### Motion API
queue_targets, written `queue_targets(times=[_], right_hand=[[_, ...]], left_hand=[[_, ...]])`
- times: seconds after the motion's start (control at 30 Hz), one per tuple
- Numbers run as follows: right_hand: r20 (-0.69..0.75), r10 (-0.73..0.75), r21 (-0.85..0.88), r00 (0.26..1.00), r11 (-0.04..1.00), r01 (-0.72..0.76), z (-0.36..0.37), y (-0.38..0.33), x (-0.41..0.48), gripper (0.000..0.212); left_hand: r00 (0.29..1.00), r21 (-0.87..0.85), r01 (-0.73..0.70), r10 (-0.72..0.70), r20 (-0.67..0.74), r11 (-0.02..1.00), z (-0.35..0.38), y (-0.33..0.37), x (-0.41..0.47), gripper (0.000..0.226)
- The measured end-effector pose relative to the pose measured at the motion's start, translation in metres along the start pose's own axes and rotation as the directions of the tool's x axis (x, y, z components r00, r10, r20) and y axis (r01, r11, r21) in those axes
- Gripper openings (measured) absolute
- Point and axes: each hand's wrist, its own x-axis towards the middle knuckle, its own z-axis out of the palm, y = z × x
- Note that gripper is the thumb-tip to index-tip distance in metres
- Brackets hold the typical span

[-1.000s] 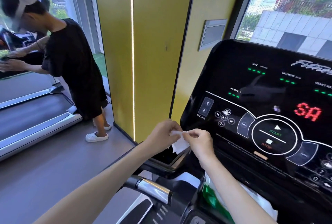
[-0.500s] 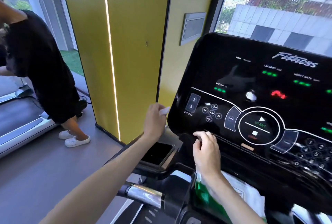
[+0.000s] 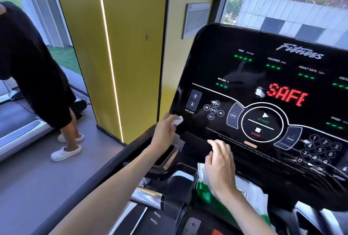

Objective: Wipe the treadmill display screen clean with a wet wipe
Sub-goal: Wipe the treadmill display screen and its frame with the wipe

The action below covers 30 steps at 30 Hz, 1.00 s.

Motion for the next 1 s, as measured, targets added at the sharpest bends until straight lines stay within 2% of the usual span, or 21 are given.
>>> queue_targets(times=[0.07,0.13,0.17,0.2,0.23,0.33,0.4,0.47,0.57,0.6,0.63,0.7,0.77,0.83,0.9,0.93,1.0], right_hand=[[0.006,-0.013,-0.004,1.0,1.0,0.013,0.001,0.004,-0.003,0.039],[0.004,-0.017,-0.003,1.0,1.0,0.017,-0.001,0.007,-0.008,0.039],[-0.002,-0.015,0.0,1.0,1.0,0.015,-0.002,0.01,-0.01,0.04],[-0.003,-0.017,0.0,1.0,1.0,0.017,-0.004,0.012,-0.011,0.041],[0.0,-0.027,-0.002,1.0,1.0,0.027,-0.005,0.015,-0.012,0.042],[0.005,-0.062,0.015,0.998,0.998,0.062,-0.011,0.029,-0.015,0.043],[0.014,-0.058,0.04,0.998,0.998,0.057,-0.016,0.039,-0.018,0.046],[0.019,-0.08,0.047,0.997,0.996,0.079,-0.021,0.047,-0.02,0.05],[0.024,-0.072,0.109,0.997,0.992,0.069,-0.024,0.049,-0.018,0.046],[0.025,-0.056,0.136,0.998,0.989,0.052,-0.024,0.048,-0.016,0.044],[0.03,-0.053,0.145,0.998,0.988,0.048,-0.024,0.048,-0.015,0.043],[0.045,-0.081,0.121,0.996,0.99,0.075,-0.024,0.049,-0.015,0.045],[0.06,-0.099,0.096,0.993,0.991,0.092,-0.026,0.051,-0.015,0.046],[0.059,-0.086,0.091,0.995,0.993,0.081,-0.028,0.05,-0.015,0.044],[0.047,-0.075,0.071,0.996,0.995,0.072,-0.027,0.046,-0.014,0.043],[0.042,-0.076,0.053,0.996,0.996,0.074,-0.026,0.044,-0.013,0.043],[0.037,-0.07,0.022,0.997,0.997,0.07,-0.024,0.042,-0.011,0.041]], left_hand=[[0.998,-0.03,-0.012,0.013,0.054,0.999,0.007,0.004,-0.011,0.029],[0.983,-0.102,0.123,-0.136,-0.127,0.987,0.008,0.006,-0.021,0.022],[0.938,-0.142,0.21,-0.24,-0.249,0.967,0.007,0.009,-0.028,0.017],[0.894,-0.167,0.267,-0.309,-0.325,0.949,0.01,0.012,-0.034,0.015],[0.883,-0.167,0.28,-0.322,-0.341,0.945,0.016,0.019,-0.042,0.015],[0.974,-0.158,0.129,-0.155,-0.163,0.979,0.051,0.054,-0.064,0.026],[0.996,-0.11,0.019,-0.029,-0.085,0.994,0.068,0.069,-0.074,0.028],[0.987,-0.125,0.05,-0.068,-0.143,0.991,0.065,0.066,-0.067,0.028],[0.885,-0.224,0.24,-0.307,-0.349,0.945,0.047,0.051,-0.053,0.023],[0.885,-0.226,0.247,-0.314,-0.344,0.943,0.047,0.052,-0.053,0.021],[0.921,-0.197,0.2,-0.253,-0.297,0.96,0.052,0.058,-0.056,0.021],[0.992,-0.12,0.046,-0.06,-0.112,0.992,0.07,0.074,-0.069,0.024],[0.998,-0.091,-0.019,0.014,-0.06,0.996,0.074,0.07,-0.072,0.028],[0.978,-0.137,0.107,-0.129,-0.162,0.985,0.058,0.057,-0.058,0.024],[0.918,-0.17,0.248,-0.287,-0.274,0.954,0.038,0.045,-0.043,0.017],[0.906,-0.151,0.261,-0.296,-0.301,0.953,0.034,0.042,-0.04,0.015],[0.944,-0.107,0.187,-0.208,-0.255,0.977,0.039,0.05,-0.043,0.018]])
